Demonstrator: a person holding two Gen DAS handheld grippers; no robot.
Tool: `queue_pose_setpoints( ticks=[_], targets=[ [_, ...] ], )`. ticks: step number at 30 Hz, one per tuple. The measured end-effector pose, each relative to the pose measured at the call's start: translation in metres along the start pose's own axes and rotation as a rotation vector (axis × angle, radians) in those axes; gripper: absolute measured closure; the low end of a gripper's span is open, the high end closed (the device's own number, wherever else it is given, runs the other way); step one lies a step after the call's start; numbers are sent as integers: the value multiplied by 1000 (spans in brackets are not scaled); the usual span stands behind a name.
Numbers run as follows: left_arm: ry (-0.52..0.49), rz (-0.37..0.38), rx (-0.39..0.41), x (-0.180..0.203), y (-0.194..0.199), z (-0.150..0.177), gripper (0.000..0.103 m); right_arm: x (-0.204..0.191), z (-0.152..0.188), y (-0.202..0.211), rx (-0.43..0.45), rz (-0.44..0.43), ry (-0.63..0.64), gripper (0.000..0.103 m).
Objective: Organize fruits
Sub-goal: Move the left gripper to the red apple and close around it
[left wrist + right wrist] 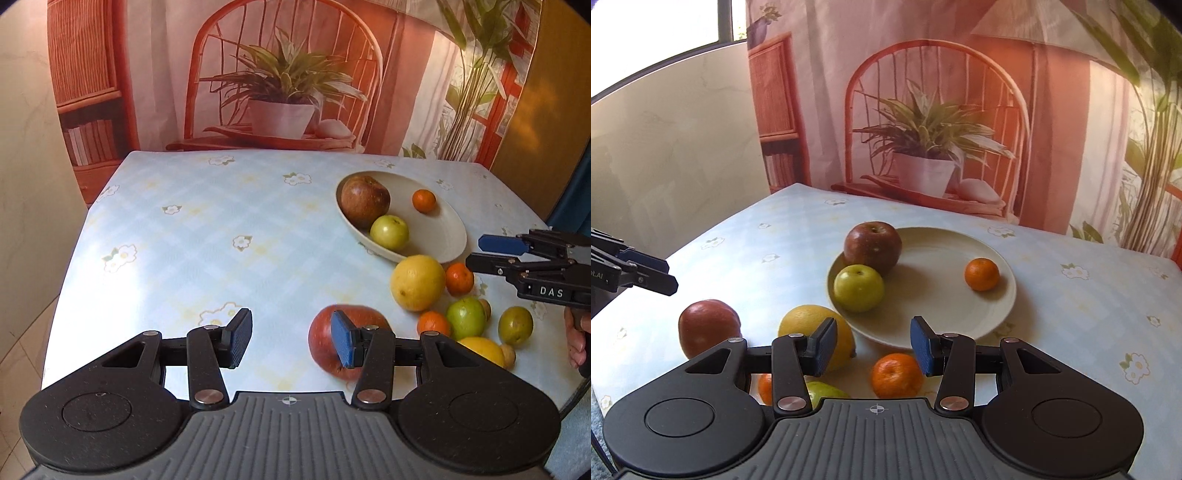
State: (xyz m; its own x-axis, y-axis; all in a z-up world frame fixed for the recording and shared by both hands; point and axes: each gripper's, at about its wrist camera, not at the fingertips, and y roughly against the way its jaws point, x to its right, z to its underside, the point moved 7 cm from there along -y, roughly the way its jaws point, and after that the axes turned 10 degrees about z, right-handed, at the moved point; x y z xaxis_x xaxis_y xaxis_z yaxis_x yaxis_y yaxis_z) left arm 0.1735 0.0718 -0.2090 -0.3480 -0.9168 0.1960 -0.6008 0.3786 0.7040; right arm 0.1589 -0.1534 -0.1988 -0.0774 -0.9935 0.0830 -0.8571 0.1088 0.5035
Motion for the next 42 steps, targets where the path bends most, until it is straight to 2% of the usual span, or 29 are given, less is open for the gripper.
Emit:
queue_pose_setpoints(
  ticks=[5,13,19,35,42],
  targets=[
    [8,21,7,-6,4,18,53,-24,-5,5,-2,-24,30,62],
    [35,71,17,-12,-3,25,53,-69,-10,6,-16,-70,113,62],
    [-23,98,4,0,-14,28,53,-84,-4,2,-45,-72,159,62],
    [33,151,26,7,-41,4,54,-113,7,-8,-113,-110,336,62],
    [111,193,21,5,-53,-6,54,-117,10,-22,-134,-108,354,59]
  ],
)
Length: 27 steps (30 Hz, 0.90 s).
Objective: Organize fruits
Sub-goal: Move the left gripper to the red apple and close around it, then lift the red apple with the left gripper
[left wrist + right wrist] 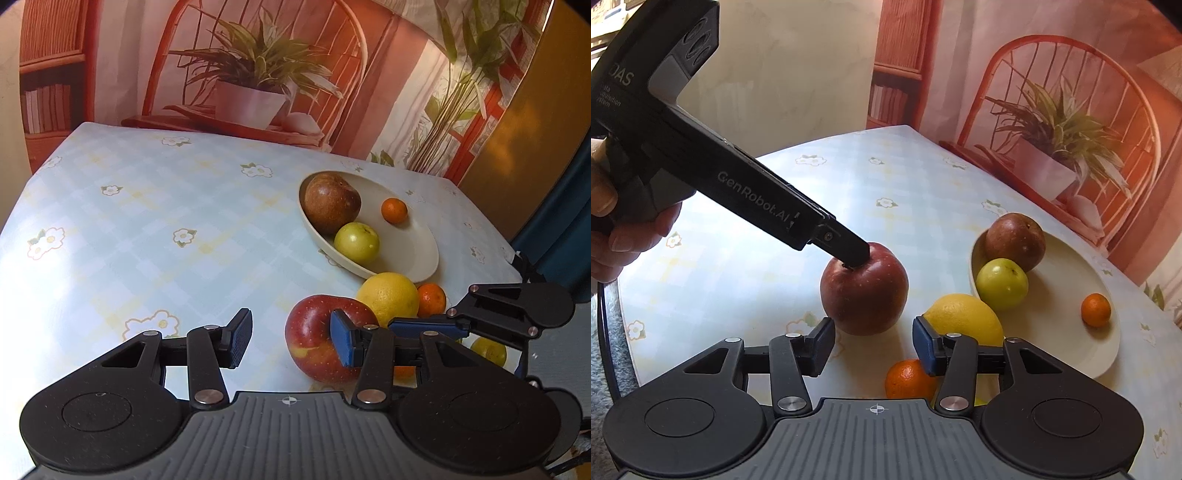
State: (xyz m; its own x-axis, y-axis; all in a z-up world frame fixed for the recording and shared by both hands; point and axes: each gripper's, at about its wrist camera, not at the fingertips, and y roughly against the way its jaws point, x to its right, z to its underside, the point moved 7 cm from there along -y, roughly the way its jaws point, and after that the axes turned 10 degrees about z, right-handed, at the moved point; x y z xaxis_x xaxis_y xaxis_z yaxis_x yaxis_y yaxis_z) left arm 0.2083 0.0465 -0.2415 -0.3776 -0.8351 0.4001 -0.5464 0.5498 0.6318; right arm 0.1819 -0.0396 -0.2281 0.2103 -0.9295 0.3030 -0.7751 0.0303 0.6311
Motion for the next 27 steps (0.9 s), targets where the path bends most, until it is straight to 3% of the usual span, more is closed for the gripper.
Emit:
queue_pose_setpoints(
  ticks=[15,19,21,27],
  targets=[
    [191,168,2,-12,-18,-1,60,2,-1,-9,-18,-20,-27,57],
    [194,175,12,-12,-18,1,61,5,-4,-12,-24,-26,-63,57],
    [196,192,8,-11,-17,1,68,5,-6,-13,-31,-27,-75,57],
    [166,154,-2,-7,-13,0,70,1,-8,-13,-27,-29,-71,57]
  ],
)
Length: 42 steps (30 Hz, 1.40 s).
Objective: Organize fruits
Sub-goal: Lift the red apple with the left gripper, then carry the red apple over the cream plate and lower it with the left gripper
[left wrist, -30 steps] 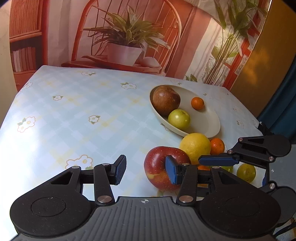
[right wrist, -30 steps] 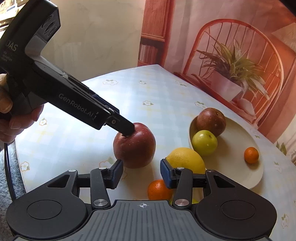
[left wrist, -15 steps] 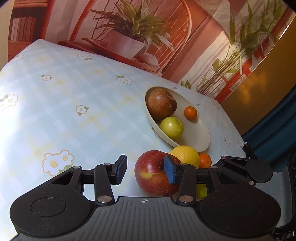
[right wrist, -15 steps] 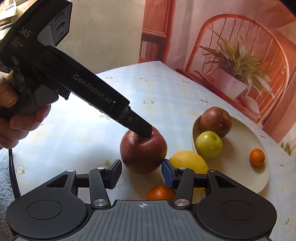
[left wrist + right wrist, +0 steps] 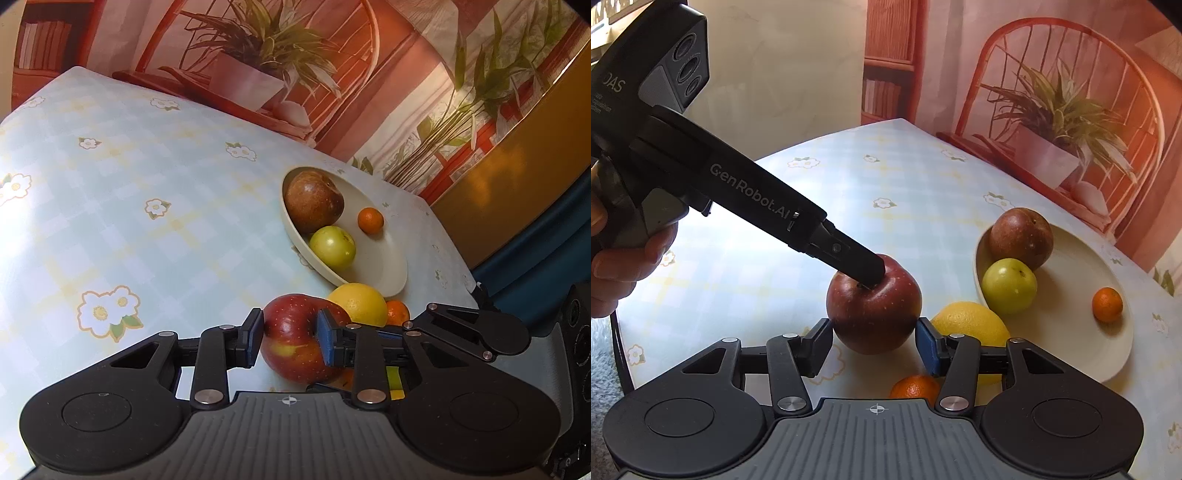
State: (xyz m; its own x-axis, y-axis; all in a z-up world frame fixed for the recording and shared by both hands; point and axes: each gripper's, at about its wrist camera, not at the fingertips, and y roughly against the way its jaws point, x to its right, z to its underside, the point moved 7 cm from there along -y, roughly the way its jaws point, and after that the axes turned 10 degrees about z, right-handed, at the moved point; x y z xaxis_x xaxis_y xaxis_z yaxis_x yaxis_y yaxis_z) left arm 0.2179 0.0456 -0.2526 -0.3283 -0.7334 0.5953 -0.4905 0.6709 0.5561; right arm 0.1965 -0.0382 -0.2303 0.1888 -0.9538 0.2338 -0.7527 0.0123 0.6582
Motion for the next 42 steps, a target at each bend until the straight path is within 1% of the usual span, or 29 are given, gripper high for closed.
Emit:
queue_pose_setpoints(
  ticks=[9,14,17,20,24,27,30,34,38,42],
  targets=[
    [-4,-71,0,-14,20,-3,70,-14,-10,-9,14,-66,-37,57],
    [49,-40,26,-20,21,-3,70,-14,-7,-9,17,-58,-34,57],
    [52,-22,38,-21,21,-3,69,-11,-8,-11,15,-70,-74,55],
    [59,-20,38,-21,21,-2,68,-13,-8,-14,8,-65,-68,55],
    [29,-27,25,-19,21,-2,68,-17,-7,-16,6,-57,-57,54],
    [66,-17,20,-25,23,-2,68,-16,-6,-16,6,-62,-57,55],
    [90,-7,39,-29,26,-1,67,-15,-6,-17,6,-66,-69,55],
    [80,-2,41,-27,25,2,67,-15,-6,-17,9,-62,-67,55],
    [85,18,32,-26,21,3,68,-14,-5,-16,12,-58,-76,54],
    [79,2,35,-21,20,3,68,-13,-5,-12,17,-53,-83,54]
  ],
)
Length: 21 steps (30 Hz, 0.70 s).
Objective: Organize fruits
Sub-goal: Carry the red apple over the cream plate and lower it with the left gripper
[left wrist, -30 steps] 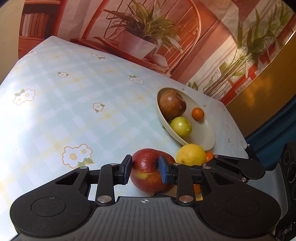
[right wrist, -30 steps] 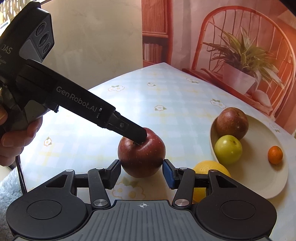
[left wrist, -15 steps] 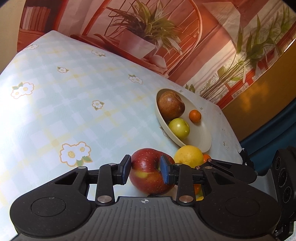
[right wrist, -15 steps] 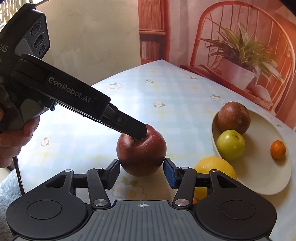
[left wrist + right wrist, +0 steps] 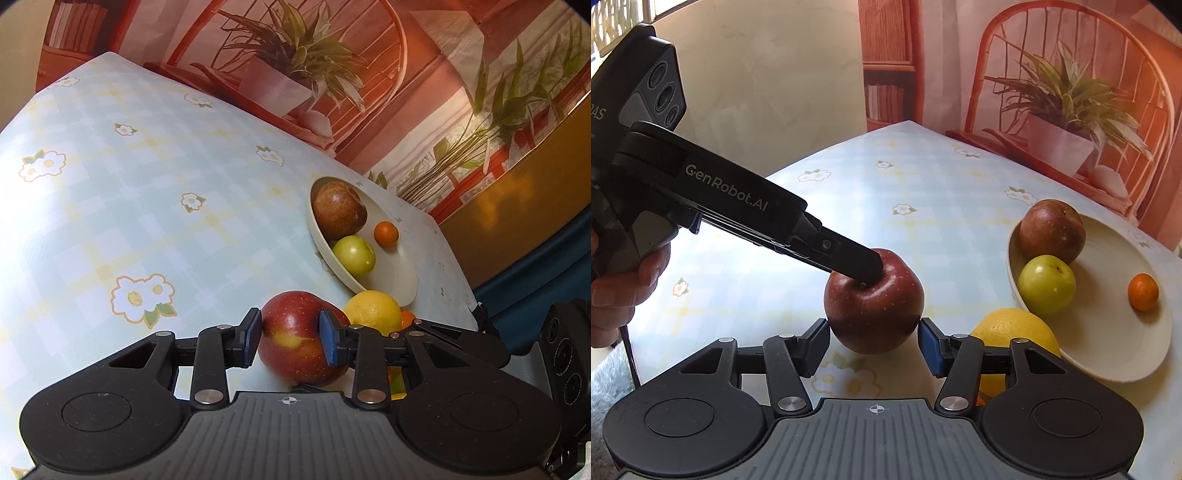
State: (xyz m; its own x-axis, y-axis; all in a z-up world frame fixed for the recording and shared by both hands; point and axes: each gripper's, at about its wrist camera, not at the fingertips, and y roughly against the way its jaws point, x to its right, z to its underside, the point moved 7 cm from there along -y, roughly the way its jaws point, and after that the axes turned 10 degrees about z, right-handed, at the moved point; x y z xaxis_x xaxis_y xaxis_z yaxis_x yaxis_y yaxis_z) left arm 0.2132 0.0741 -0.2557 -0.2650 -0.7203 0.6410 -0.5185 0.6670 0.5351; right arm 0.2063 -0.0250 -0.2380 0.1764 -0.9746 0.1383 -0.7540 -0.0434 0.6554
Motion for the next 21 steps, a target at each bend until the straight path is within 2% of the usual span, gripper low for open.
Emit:
queue_pose_setpoints(
  ticks=[5,11,16,21],
  targets=[
    [-42,-1,11,18,4,-9,68,10,-5,18,47,-4,-24,54],
    [-127,1,31,62,2,-31,68,44,-20,51,106,8,-38,54],
    [-192,8,27,101,-20,-53,68,85,-29,67,143,41,-53,54],
    [-234,3,25,123,-51,-75,68,128,-37,62,157,73,-82,54]
  ],
)
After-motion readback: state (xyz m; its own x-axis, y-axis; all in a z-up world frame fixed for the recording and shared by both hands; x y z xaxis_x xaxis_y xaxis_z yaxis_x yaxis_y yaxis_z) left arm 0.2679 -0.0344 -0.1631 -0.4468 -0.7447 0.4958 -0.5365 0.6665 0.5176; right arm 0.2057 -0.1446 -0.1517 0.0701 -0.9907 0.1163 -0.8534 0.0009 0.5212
